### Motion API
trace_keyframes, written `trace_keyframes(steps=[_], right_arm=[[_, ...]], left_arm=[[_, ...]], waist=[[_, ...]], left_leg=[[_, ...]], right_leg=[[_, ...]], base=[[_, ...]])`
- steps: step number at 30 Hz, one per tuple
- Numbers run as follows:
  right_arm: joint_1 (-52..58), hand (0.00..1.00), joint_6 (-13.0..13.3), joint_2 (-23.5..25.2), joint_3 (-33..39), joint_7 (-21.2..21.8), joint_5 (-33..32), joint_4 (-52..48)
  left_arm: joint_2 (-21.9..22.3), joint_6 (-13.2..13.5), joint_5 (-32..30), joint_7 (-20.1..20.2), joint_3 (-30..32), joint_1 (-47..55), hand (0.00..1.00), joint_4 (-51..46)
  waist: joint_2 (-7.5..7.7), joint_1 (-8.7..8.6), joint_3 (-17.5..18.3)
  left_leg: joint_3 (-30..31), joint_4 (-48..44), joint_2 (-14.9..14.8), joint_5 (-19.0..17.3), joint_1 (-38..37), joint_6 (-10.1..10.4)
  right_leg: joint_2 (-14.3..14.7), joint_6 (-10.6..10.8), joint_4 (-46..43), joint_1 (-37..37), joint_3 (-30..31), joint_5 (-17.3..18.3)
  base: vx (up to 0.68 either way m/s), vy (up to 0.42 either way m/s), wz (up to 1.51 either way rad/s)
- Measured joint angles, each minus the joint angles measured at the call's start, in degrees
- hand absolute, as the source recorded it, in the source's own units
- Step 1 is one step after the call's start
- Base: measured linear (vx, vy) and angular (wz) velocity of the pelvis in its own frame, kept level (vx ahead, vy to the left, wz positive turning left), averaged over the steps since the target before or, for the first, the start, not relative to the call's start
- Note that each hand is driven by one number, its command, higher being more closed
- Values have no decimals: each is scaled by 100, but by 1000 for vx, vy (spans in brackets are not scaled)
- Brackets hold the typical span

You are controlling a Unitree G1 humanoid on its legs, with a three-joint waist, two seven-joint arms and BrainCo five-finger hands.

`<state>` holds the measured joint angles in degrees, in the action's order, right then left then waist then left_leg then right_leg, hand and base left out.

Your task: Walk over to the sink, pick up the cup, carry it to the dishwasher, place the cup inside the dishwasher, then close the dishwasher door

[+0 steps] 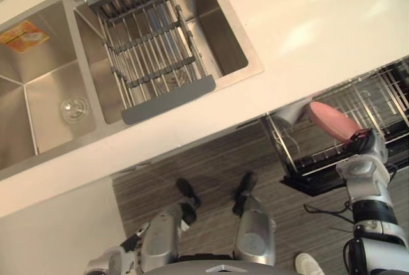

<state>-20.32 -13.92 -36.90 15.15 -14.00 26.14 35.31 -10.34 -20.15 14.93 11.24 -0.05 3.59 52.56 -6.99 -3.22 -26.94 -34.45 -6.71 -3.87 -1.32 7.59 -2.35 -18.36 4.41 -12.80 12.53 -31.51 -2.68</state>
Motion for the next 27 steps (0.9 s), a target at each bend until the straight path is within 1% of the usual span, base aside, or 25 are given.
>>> trace_keyframes(steps=[2, 4, 7, 8, 9, 10, 11, 14, 17, 19, 21, 24, 27], right_arm=[[-251, 100, -51, -147, -150, 38, -102, 215], [-479, 100, -141, -291, -165, 92, -276, 397], [-728, 100, -380, -474, -162, 91, -627, 668], [-817, 0, -459, -477, -163, 101, -696, 675], [-850, 0, -527, -479, -162, 115, -783, 675], [-914, 0, -668, -484, -163, 157, -904, 692], [-965, 0, -744, -486, -164, 238, -951, 719], [-1160, 0, -795, -496, -180, 488, -1233, 938], [-1275, 0, -770, -500, -251, 685, -1562, 1107], [-1319, 0, -759, -499, -328, 906, -1893, 1120], [-1343, 0, -750, -499, -328, 1004, -1969, 1125], [-1360, 0, -680, -499, -328, 1012, -2263, 1117], [-1337, 0, -542, -499, -296, 966, -2488, 992]], left_arm=[[-2, -1, 22, 55, 1, -4, 0, 27], [-6, -19, 148, 153, -1, -66, 0, 52], [8, -70, 233, 271, -9, -139, 0, 65], [8, -74, 235, 303, -12, -139, 0, 112], [8, -74, 235, 315, -15, -139, 0, 126], [11, -73, 237, 334, -21, -141, 0, 148], [11, -72, 239, 334, -35, -140, 0, 156], [11, -43, 243, 335, -81, -145, 0, 162], [11, 27, 246, 333, -111, -180, 0, 199], [12, 84, 246, 328, -116, -191, 0, 201], [12, 120, 254, 324, -114, -192, 0, 201], [14, 119, 407, 290, -76, -193, 0, 198], [18, 108, 398, 268, 18, -190, 0, 199]], waist=[[-58, 24, -8], [-150, 23, -42], [-287, 42, -106], [-305, 54, -108], [-312, 69, -107], [-342, 74, -122], [-382, 78, -123], [-437, 114, -126], [-444, 144, -123], [-447, 143, -121], [-447, 144, -121], [-446, 129, -121], [-434, 121, -127]], left_leg=[[3, 48, 56, 44, 74, -20], [68, 209, 141, 162, 144, -26], [144, 369, 216, 273, 170, -30], [144, 400, 234, 294, 199, -24], [144, 400, 238, 298, 221, -19], [144, 409, 242, 308, 229, -11], [144, 418, 247, 317, 229, -8], [151, 525, 280, 391, 226, 9], [151, 603, 301, 441, 232, 20], [150, 594, 304, 441, 220, 20], [146, 592, 307, 441, 191, 20], [141, 590, 302, 439, 88, 21], [74, 586, 249, 409, -64, 52]], right_leg=[[-46, -2, -85, 180, 92, -1], [-90, -14, -112, 319, 108, -18], [-131, -25, -174, 437, 127, -19], [-137, -32, -201, 523, 183, -22], [-137, -39, -213, 571, 219, -27], [-135, -52, -213, 598, 242, -37], [-136, -54, -218, 610, 254, -39], [-136, -70, -233, 688, 300, -49], [-136, -82, -248, 752, 330, -57], [-135, -87, -250, 753, 357, -63], [-132, -91, -251, 746, 389, -72], [-114, -98, -248, 682, 440, -77], [-17, -119, -144, 535, 497, -115]], base=[[-9, 28, -8], [-1, 9, -2], [12, -12, 1], [25, -30, -11], [37, -44, -14], [36, -42, -10], [38, -41, -7], [42, -46, -6], [47, -62, -3], [50, -66, -5], [51, -66, -9], [52, -79, -11], [22, -71, -18]])
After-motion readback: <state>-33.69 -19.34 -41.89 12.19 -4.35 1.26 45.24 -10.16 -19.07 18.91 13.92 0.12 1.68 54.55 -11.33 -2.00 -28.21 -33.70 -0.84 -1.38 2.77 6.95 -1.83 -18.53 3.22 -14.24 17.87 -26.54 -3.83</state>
